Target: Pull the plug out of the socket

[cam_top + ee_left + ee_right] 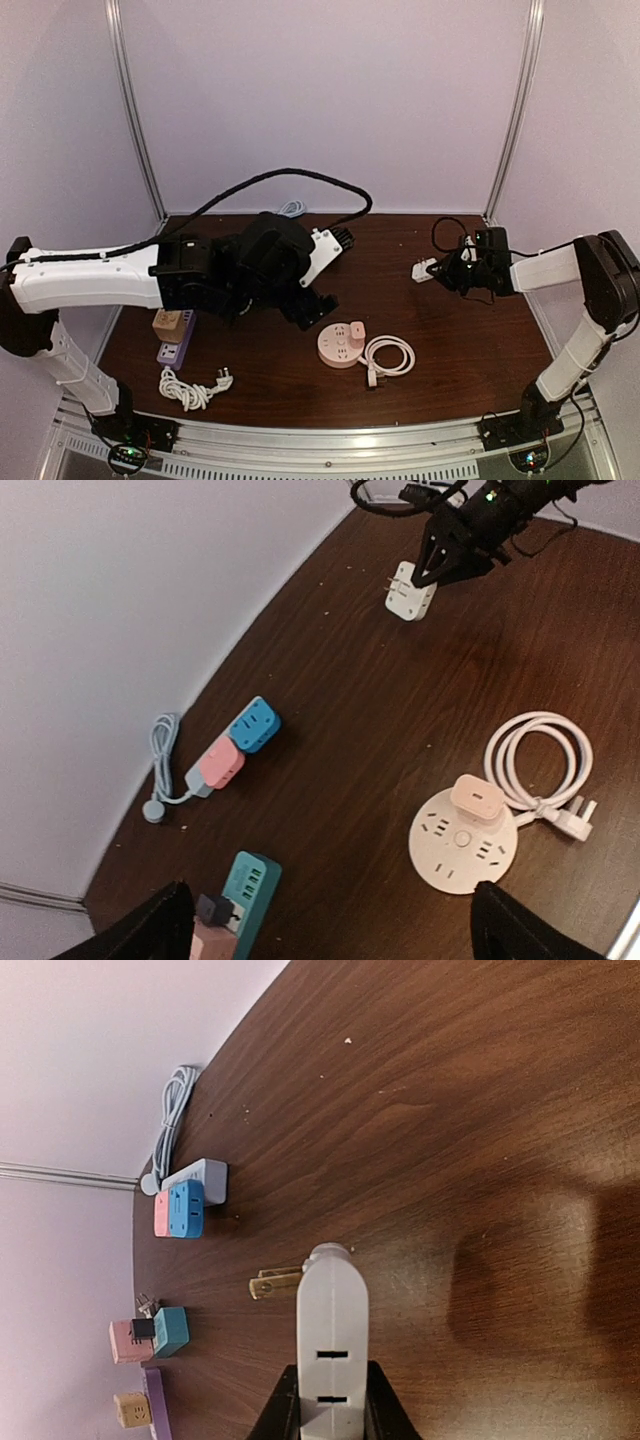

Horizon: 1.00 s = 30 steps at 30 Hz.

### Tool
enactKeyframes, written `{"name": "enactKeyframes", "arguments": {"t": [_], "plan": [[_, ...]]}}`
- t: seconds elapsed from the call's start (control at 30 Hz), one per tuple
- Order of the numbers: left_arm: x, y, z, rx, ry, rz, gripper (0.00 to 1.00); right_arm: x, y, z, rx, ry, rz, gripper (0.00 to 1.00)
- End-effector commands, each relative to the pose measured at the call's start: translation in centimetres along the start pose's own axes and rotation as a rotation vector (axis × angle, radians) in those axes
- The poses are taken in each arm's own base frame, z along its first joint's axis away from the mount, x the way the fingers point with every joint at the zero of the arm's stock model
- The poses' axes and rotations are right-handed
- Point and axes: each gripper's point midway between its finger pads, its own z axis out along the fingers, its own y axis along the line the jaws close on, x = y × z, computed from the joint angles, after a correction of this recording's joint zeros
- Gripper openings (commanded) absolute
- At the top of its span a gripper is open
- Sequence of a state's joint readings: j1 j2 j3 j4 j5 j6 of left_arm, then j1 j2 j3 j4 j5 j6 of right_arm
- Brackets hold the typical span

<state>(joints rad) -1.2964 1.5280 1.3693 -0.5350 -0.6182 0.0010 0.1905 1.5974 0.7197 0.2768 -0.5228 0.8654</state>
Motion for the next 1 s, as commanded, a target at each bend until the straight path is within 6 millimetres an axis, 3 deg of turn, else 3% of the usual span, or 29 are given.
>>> {"name": "enactKeyframes", "arguments": {"t": [0.0, 0.27, 0.47, 0.6, 0.97], "plan": [[-0.6, -2.7, -0.3, 0.246, -0.023, -0.367, 0.98, -1.3, -0.6, 0.9, -0.041, -0.009, -0.020, 0.00], [3.9, -4.8, 2.3, 0.329, 0.101, -0.509, 0.98, -1.4, -4.5, 1.6, -0.009, 0.014, 0.029, 0.02], [5.8, -5.2, 3.7, 0.362, 0.134, -0.588, 0.98, -1.0, -6.3, 1.0, 0.070, 0.022, 0.024, 0.22], [6.3, -5.4, 4.4, 0.378, 0.144, -0.617, 0.98, -1.0, -6.7, 0.5, 0.112, 0.026, 0.004, 0.40], [6.7, -5.2, 4.7, 0.395, 0.119, -0.656, 0.98, -1.3, -5.0, -2.7, 0.158, -0.001, -0.046, 0.63]]}}
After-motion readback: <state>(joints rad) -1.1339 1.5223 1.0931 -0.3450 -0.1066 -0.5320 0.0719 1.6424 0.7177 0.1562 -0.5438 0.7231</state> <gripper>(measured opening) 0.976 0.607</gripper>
